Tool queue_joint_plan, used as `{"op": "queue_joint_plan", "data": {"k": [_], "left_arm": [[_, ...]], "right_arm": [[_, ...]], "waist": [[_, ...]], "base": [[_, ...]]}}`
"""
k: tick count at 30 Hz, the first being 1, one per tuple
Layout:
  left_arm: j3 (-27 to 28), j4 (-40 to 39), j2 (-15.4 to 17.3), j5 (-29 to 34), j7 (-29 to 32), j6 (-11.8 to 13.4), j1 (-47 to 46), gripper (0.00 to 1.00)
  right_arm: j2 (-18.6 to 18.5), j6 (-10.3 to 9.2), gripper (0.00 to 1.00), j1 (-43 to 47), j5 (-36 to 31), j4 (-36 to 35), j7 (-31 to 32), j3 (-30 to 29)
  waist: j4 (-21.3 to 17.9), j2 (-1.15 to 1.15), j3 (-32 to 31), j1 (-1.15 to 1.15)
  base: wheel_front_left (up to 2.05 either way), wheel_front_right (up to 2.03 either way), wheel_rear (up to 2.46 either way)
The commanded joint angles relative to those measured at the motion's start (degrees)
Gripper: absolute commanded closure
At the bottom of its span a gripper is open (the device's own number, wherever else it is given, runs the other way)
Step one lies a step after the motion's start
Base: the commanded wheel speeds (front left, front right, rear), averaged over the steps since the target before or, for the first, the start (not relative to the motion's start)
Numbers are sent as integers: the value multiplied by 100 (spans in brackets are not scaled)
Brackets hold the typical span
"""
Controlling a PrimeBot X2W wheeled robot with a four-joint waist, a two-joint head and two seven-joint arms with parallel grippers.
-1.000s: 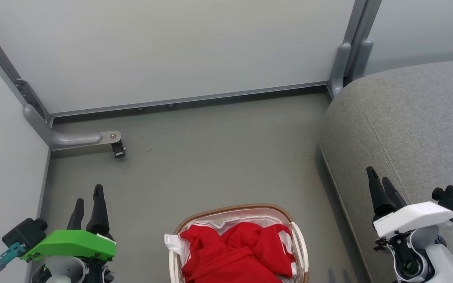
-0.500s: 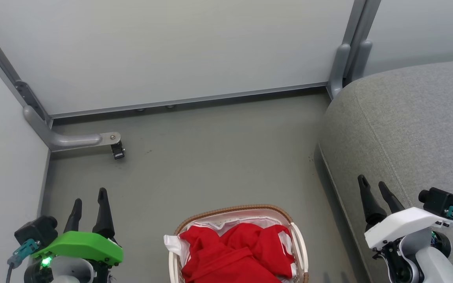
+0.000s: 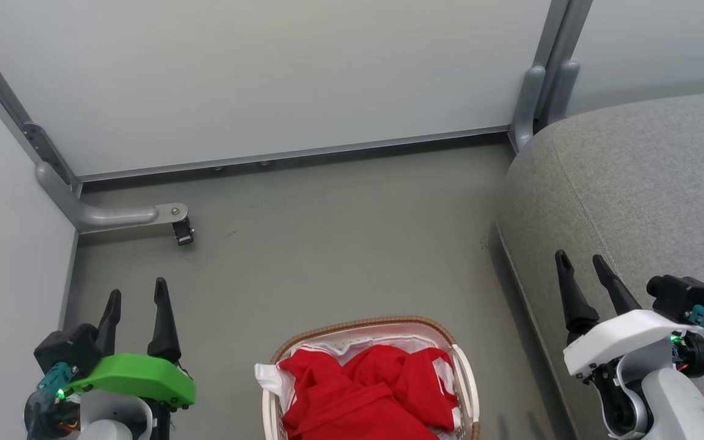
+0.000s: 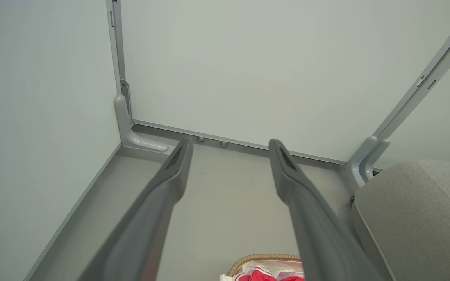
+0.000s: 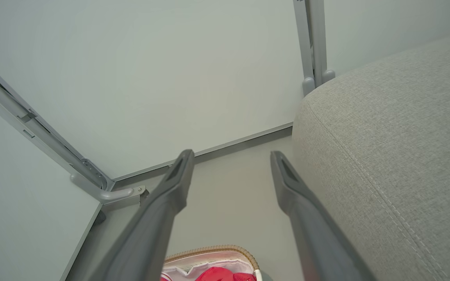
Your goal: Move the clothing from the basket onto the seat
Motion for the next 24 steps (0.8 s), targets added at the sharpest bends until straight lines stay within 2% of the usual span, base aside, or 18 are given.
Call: {"op": "queue_joint_plan", "data": {"k": [1,6,15,24], "left_arm": [[-22,-64,82,154,-58,35,-13,0],[-31,40,41,371,-130,-52,59,0],[37,28,4,860,-246,-58,89,0],[-70,337,-163,1317,-356,-302,0,0]], "right_arm": [[-12,1,0,-83,-163,-48,-61,-12],[-7,1,0,-19,-477,193,-135,73],[-45,1,0,-55,-937,344,-250,65],[-61,1,0,-251,-1308,383,-363,190]], "waist": [[1,18,3,0],[-1,19,10,0],[5,21,8,0],[-76,23,348,0]], "base": [[0,0,0],[0,0,0],[0,0,0],[0,0,0]]}}
